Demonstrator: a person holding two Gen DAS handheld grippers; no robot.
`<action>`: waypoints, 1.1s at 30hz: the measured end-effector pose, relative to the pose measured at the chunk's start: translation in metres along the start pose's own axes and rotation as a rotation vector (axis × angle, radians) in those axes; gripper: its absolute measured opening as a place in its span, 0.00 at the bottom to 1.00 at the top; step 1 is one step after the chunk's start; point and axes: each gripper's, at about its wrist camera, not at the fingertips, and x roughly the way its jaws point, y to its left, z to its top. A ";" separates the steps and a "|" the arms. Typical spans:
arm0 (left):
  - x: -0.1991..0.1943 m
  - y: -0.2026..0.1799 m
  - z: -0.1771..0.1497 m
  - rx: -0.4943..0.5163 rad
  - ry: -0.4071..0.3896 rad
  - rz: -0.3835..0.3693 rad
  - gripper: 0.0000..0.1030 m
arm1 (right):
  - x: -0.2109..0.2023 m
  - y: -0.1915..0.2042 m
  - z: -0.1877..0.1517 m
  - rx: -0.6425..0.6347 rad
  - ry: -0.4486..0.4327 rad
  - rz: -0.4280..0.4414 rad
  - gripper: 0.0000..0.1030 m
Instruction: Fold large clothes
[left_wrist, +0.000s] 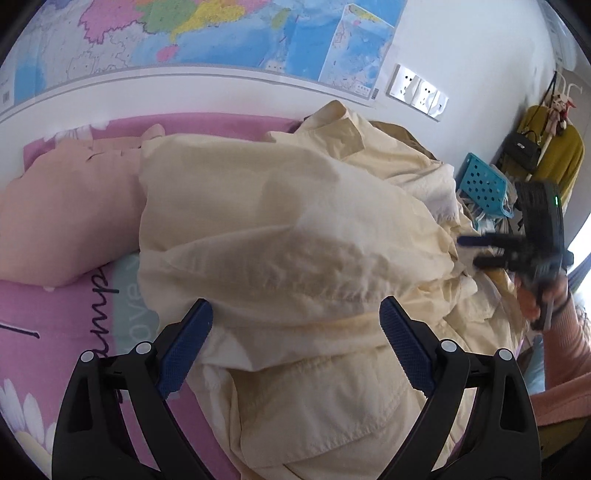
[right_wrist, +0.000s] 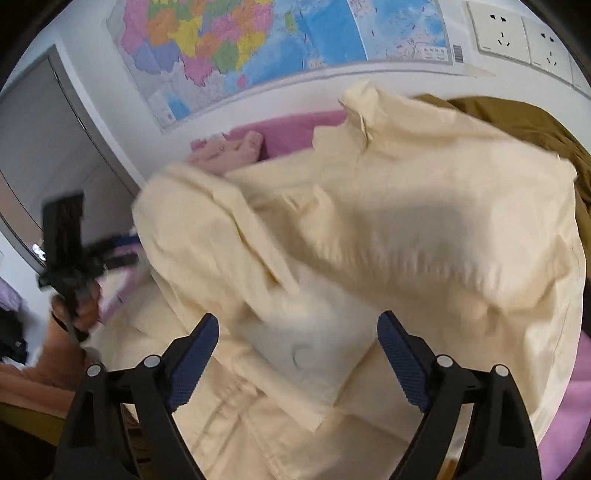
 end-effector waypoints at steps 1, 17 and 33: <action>0.001 0.000 0.003 0.000 -0.002 0.001 0.88 | 0.007 0.004 -0.003 -0.013 0.013 -0.005 0.82; 0.013 -0.011 0.064 0.013 -0.085 -0.012 0.88 | -0.053 -0.001 0.111 -0.103 -0.219 -0.261 0.14; 0.105 0.014 0.062 -0.036 0.145 0.078 0.88 | 0.011 -0.064 0.079 0.030 -0.105 -0.326 0.49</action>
